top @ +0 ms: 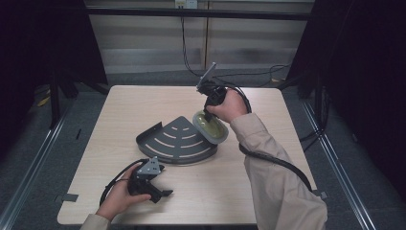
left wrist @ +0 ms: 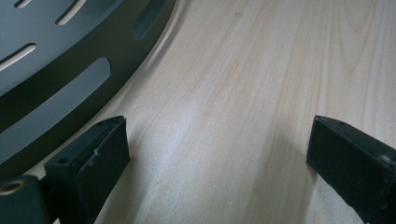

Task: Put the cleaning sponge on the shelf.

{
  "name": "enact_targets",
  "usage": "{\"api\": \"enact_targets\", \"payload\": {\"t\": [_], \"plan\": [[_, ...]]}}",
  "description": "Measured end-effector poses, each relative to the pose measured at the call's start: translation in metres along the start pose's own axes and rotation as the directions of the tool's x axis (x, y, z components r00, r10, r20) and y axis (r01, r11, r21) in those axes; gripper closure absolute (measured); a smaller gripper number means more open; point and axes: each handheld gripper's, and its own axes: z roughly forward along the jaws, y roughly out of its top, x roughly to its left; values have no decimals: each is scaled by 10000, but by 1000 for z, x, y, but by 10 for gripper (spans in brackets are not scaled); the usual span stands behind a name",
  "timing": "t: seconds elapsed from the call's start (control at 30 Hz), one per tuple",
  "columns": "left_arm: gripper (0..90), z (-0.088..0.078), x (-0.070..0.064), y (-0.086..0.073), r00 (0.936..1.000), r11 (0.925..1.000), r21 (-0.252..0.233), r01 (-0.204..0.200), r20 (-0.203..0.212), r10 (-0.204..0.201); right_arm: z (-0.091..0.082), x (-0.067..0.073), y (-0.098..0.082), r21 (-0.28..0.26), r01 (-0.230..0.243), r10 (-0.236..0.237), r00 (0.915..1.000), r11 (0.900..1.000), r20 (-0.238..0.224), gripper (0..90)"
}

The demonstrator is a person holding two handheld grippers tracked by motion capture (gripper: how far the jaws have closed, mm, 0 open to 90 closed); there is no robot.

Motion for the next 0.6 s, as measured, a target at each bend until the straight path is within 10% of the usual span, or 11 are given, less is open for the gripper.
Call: {"api": "enact_targets", "payload": {"t": [0.6], "plan": [[52, 0, 0, 0, 10000, 10000, -14, 26, 26, -26, 15, 3, 13, -32, -18, 18, 9999, 10000, -168, 712]]}}
